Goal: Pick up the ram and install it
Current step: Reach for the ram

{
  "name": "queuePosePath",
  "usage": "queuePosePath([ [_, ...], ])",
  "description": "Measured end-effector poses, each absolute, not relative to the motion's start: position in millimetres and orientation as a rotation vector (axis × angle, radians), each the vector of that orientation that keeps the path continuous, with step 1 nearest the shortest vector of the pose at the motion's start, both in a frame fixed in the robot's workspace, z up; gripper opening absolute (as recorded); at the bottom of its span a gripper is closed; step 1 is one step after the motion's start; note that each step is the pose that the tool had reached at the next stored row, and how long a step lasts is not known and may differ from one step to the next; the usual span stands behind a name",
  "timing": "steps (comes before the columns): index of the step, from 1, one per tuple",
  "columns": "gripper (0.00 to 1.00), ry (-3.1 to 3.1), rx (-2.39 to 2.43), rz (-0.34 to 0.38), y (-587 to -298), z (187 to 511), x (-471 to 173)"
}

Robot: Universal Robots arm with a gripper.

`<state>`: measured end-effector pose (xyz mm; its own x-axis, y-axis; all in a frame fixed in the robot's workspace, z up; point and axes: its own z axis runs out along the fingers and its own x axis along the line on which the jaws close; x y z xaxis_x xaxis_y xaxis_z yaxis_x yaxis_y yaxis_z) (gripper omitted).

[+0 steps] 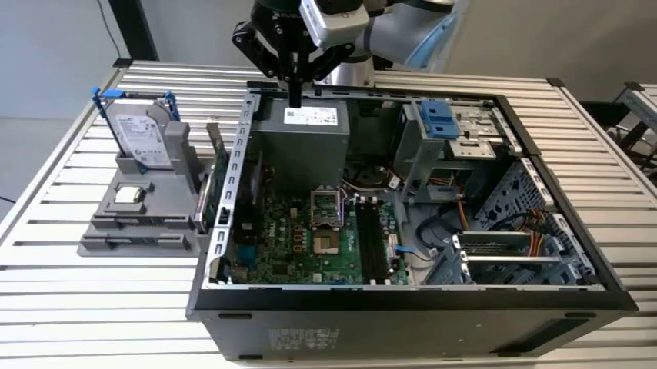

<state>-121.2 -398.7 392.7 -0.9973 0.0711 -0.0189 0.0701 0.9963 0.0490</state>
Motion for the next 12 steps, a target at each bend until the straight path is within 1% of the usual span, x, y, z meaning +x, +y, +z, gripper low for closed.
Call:
queuePosePath([
  [12, 0.0, 3.118, 0.11, 0.076, -399, 393, -138],
])
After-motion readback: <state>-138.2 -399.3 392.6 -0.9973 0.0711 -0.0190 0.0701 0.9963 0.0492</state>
